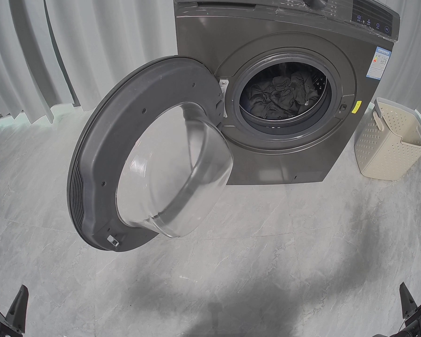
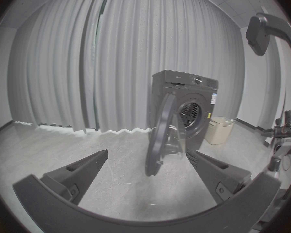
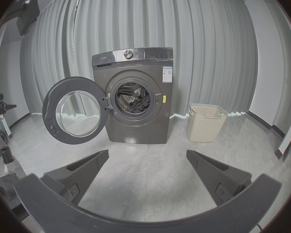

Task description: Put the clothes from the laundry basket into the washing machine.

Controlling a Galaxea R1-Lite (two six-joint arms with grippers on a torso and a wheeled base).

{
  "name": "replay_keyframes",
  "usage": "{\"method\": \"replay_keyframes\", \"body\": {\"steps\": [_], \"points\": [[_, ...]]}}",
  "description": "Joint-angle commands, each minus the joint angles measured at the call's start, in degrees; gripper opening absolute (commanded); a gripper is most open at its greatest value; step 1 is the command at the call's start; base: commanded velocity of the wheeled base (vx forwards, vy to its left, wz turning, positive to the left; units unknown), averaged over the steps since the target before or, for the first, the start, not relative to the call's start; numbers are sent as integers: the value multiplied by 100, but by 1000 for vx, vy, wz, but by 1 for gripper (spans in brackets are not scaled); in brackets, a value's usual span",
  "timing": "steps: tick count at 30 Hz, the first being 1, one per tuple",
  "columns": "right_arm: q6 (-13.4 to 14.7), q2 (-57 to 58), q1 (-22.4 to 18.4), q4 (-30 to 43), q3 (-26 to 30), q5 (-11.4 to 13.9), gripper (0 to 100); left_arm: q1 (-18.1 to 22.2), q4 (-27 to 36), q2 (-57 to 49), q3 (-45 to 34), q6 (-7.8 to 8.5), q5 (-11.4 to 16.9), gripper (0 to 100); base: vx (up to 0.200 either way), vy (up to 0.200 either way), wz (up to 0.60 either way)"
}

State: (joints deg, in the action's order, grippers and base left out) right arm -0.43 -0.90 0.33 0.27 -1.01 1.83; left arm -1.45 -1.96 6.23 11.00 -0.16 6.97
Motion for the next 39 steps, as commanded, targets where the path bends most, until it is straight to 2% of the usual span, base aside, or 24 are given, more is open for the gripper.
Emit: {"method": "replay_keyframes", "body": {"steps": [1, 4, 5, 7, 10, 14, 18, 24, 26, 27, 28, 32, 34, 37, 39], "points": [[-1, 90, 2, 0, 92, 2, 100, -259, -489, 2453, 799, -371, 1131, 100, 0, 0, 0], [-1, 90, 2, 0, 92, 2, 100, -268, -735, 2858, 922, -415, 1210, 100, 0, 0, 0], [-1, 90, 2, 0, 92, 2, 100, -268, -1245, 3613, 1089, -441, 1412, 100, 0, 0, 0], [-1, 90, 2, 0, 92, 2, 100, -268, -1588, 4123, 1150, -441, 1535, 100, 0, 0, 0], [-1, 90, 2, 0, 92, 2, 100, -286, -2054, 4730, 1177, -415, 1561, 100, 0, 0, 0], [-1, 90, 2, 0, 92, 2, 100, -505, -2634, 5371, 1203, -459, 1553, 100, 0, 0, 0], [-1, 90, 2, 0, 92, 2, 100, -690, -3188, 6022, 1247, -432, 1553, 100, 0, 0, 0], [-1, 90, 2, 0, 92, 2, 100, -1340, -3829, 6549, 1317, -468, 1544, 100, 0, 0, 0], [-1, 90, 2, 0, 92, 2, 100, -1683, -3970, 6531, 1265, -520, 1561, 100, 0, 0, 0], [-1, 90, 2, 0, 92, 2, 100, -1683, -3970, 6531, 1265, -520, 1561, 100, 0, 0, 0], [-1, 90, 2, 0, 92, 2, 100, -2131, -4014, 6452, 1230, -714, 1544, 100, 0, 0, 0], [-1, 90, 2, 0, 92, 2, 100, -2799, -3970, 5925, 1168, -1382, 1518, 100, 0, 0, 0], [-1, 90, 2, 0, 92, 2, 100, -2870, -3943, 5758, 1133, -1478, 1482, 100, 0, 0, 0], [-1, 90, 2, 0, 92, 2, 100, -2834, -3961, 5688, 1071, -1478, 1447, 100, 0, 0, 0], [-1, 90, 2, 0, 92, 11, 100, -2782, -3935, 5538, 1027, -1478, 1289, 100, 0, 0, 0]]}}
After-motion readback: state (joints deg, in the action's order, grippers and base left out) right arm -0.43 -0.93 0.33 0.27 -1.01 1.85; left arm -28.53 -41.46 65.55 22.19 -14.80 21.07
